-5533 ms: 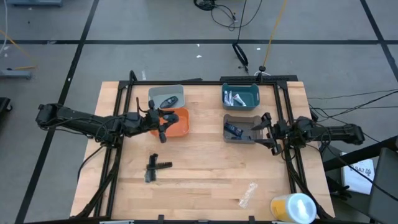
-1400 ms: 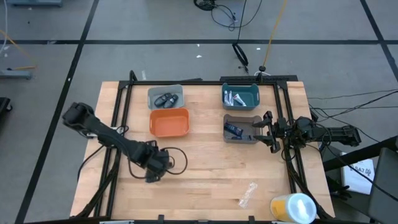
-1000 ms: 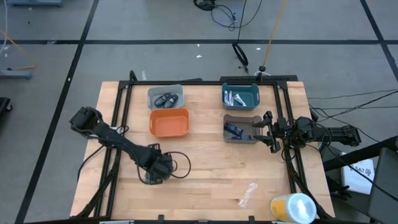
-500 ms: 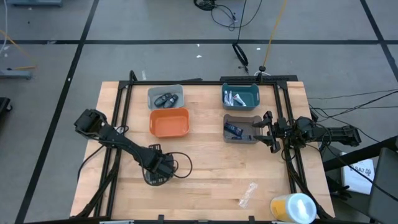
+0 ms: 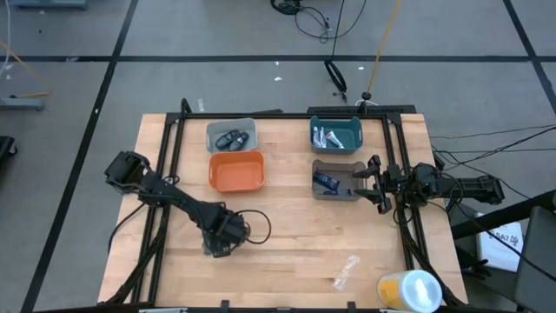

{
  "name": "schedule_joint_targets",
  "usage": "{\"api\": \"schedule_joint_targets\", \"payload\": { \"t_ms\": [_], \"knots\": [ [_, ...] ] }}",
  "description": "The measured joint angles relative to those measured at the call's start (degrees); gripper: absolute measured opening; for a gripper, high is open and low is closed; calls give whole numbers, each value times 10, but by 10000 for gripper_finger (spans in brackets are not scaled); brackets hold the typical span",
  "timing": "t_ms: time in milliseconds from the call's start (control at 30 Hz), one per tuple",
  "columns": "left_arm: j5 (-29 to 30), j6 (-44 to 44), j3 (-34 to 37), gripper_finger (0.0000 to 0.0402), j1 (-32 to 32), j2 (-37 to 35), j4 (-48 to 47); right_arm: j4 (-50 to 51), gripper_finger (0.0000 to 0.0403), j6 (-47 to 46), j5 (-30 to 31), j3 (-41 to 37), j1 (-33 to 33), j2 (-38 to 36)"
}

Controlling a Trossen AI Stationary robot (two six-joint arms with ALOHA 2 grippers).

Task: Pick & Place Travel size toiletries
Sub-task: Put the black comb into the orange bin

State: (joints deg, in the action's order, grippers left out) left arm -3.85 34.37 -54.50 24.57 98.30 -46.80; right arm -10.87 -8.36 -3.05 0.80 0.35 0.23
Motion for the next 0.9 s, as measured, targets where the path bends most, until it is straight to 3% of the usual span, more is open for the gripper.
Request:
{"api": "schedule_joint_targets", "payload": {
  "t_ms": [467, 600, 767, 900],
  "knots": [
    [13, -2, 0, 122, -9, 0, 7, 0, 238, -3, 0, 0, 0, 0],
    [13, -8, 0, 115, -9, 0, 9, 0, 238, -5, 0, 0, 0, 0],
    [13, -9, 0, 134, -9, 0, 10, 0, 238, -4, 0, 0, 0, 0],
    [13, -9, 0, 122, -9, 0, 8, 0, 238, -4, 0, 0, 0, 0]
  ]
}}
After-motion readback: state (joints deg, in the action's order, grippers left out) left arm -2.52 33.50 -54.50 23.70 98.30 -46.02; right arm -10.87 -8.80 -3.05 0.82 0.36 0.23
